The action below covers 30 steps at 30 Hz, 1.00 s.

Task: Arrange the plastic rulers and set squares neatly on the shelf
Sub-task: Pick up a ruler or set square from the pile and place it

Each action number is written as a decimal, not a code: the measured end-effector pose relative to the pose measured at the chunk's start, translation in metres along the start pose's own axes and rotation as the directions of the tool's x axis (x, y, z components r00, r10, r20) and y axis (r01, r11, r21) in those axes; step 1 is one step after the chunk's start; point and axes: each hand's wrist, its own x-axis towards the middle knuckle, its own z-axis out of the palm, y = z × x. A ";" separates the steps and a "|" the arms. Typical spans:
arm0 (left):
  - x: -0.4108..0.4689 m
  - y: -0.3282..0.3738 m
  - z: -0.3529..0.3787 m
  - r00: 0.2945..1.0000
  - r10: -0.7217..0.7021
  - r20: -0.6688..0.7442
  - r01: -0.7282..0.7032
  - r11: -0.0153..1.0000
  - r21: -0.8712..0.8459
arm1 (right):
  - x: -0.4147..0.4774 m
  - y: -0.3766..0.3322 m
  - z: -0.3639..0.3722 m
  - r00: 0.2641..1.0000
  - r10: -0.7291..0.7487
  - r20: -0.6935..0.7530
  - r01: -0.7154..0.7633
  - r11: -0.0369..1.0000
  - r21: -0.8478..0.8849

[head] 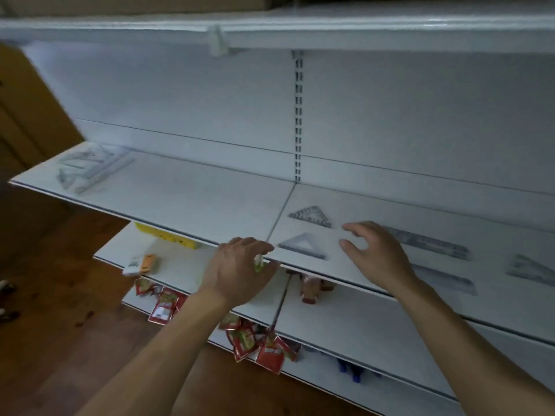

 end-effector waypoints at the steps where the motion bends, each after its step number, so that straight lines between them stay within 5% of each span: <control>1: -0.008 -0.016 -0.011 0.999 -0.033 0.002 0.033 0.999 0.011 | 0.009 -0.024 0.014 0.999 -0.027 0.040 0.027 1.000 0.002; 13: -0.107 -0.216 -0.134 0.956 -0.292 -0.036 0.294 0.952 0.082 | 0.074 -0.277 0.169 0.937 -0.229 0.264 0.234 0.972 0.014; 30: -0.019 -0.461 -0.183 0.918 -0.393 -0.057 0.395 0.917 0.046 | 0.248 -0.418 0.369 0.884 -0.247 0.398 0.247 0.968 0.052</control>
